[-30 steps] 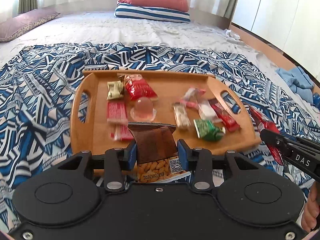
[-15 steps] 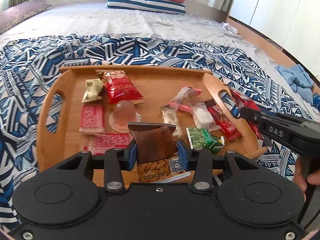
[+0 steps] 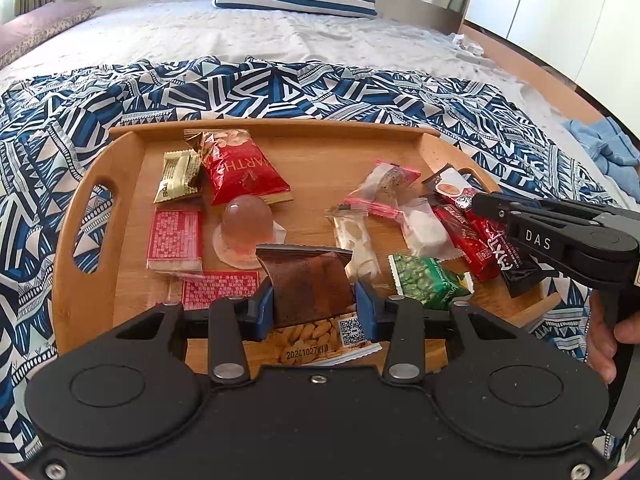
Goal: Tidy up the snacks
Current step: 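Lower the almond packet and MXT stick onto the tray and open both grippers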
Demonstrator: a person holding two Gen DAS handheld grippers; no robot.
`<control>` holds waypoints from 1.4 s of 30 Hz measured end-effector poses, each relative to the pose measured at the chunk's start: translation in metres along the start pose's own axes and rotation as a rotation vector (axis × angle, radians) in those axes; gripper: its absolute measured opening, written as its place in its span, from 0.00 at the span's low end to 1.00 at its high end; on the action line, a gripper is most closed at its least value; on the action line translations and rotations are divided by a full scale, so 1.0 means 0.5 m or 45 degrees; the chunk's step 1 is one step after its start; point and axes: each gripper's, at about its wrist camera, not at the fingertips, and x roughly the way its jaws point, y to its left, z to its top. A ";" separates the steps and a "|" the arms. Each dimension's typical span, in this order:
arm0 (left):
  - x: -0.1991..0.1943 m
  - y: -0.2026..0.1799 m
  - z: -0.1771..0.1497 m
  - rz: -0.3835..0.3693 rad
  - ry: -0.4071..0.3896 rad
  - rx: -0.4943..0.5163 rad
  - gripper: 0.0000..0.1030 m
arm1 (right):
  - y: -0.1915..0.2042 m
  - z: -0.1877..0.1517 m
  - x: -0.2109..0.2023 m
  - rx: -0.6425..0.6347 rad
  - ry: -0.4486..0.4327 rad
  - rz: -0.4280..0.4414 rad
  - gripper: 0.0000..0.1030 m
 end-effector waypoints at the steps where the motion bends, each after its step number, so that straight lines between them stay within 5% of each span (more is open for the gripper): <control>1: 0.001 -0.001 0.000 0.003 -0.002 0.001 0.38 | -0.001 -0.001 0.002 0.002 0.001 0.000 0.14; 27: -0.003 -0.005 0.007 0.089 -0.029 -0.022 0.40 | -0.017 -0.010 0.000 0.209 0.007 0.136 0.16; 34: -0.028 -0.004 0.001 0.095 -0.052 -0.020 0.58 | -0.010 -0.011 -0.041 0.200 -0.029 0.132 0.25; 37: -0.046 -0.007 -0.006 0.098 -0.078 -0.002 0.70 | -0.007 -0.014 -0.065 0.198 -0.046 0.133 0.43; 42: -0.083 -0.005 -0.014 0.079 -0.101 -0.011 0.81 | 0.007 -0.020 -0.111 0.153 -0.085 0.122 0.50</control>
